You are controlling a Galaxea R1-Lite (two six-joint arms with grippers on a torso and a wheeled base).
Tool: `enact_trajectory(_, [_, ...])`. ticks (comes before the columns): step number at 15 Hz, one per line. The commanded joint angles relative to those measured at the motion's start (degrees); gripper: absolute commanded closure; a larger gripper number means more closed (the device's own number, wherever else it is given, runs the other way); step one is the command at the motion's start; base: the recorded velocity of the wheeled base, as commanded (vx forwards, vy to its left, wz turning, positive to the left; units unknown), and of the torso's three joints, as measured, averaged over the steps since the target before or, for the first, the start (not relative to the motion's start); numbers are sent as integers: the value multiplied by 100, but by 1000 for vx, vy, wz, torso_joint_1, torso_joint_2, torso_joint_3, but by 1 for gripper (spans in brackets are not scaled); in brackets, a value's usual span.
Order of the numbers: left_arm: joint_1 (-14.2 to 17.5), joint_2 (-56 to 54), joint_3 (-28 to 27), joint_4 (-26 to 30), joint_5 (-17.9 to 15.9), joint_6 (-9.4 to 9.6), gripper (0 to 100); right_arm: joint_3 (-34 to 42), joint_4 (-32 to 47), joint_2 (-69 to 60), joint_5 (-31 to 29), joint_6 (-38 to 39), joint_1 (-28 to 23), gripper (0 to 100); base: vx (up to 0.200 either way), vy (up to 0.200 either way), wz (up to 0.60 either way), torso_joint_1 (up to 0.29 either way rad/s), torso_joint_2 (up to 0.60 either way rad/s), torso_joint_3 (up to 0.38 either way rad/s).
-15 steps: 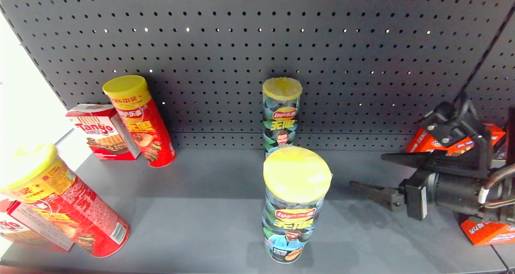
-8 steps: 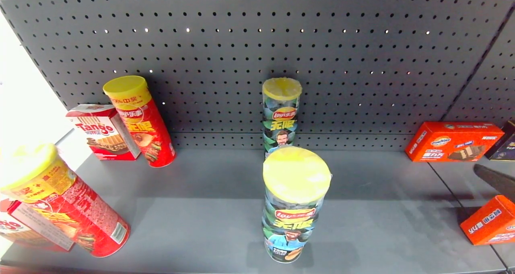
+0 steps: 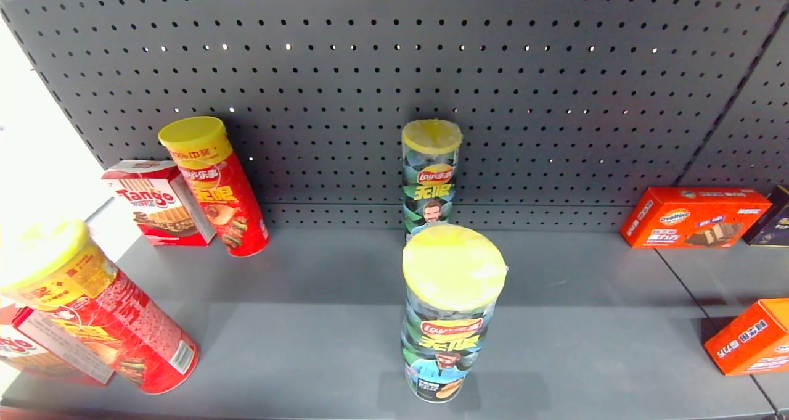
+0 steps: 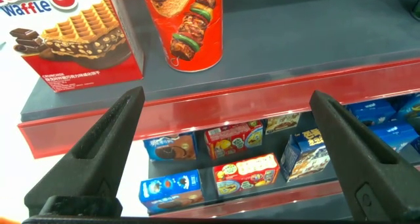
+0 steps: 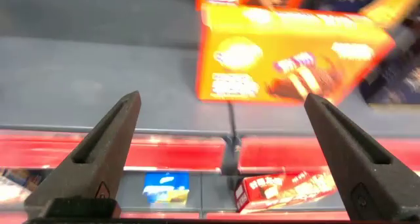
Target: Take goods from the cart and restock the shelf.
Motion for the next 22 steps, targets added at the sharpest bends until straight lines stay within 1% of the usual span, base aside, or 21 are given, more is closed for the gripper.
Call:
enact_trajectory(1, [1,7,0,-3,1,-1,0,612,-109,-555,-215,159,-85,0,0,0,0,0,0,0])
enact_trajectory(2, [1,7,0,-3,1,-1,0,612,-100,-555,-338,229,-76,0,0,0,0,0,0,0])
enact_trajectory(3, [1,7,0,-3,1,-10,0,612,-74,-590,-163,361,12,0,0,0,0,0,0,0])
enact_trajectory(4, [1,7,0,-3,1,-10,0,612,295,-907,154,378,232,0,0,0,0,0,0,0])
enact_trajectory(6, [1,7,0,-3,1,-1,0,612,260,-995,92,414,223,0,0,0,0,0,0,0])
enact_trajectory(10, [1,7,0,-3,19,-45,0,612,269,-995,84,405,232,0,0,0,0,0,0,0])
enact_trajectory(22, [1,7,0,-12,36,-27,0,612,269,-995,171,405,232,0,0,0,0,0,0,0])
